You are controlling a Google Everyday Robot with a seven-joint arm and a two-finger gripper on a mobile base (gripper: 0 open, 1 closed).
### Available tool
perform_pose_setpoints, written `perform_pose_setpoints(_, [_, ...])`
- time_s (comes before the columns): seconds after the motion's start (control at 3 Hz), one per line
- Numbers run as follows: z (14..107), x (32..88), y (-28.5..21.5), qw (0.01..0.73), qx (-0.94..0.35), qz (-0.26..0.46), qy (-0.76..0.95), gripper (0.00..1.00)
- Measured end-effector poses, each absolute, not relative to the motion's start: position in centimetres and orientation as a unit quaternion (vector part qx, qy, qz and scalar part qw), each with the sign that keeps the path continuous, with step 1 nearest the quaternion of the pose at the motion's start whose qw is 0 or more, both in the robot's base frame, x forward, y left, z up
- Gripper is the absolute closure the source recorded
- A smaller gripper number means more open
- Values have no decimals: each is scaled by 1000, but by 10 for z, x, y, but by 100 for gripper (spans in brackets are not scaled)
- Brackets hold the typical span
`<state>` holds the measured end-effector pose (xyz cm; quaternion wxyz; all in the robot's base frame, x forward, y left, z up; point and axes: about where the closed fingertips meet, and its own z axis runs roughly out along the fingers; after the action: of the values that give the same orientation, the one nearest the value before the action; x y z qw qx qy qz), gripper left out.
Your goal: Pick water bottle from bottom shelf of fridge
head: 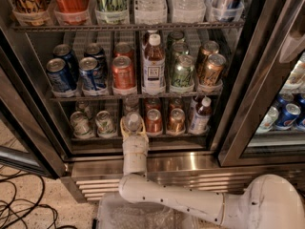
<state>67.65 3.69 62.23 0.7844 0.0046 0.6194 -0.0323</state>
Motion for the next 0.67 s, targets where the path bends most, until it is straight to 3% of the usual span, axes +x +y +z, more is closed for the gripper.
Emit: perform_pose_setpoints(0.67, [629, 668, 29, 792, 3, -30, 610, 100])
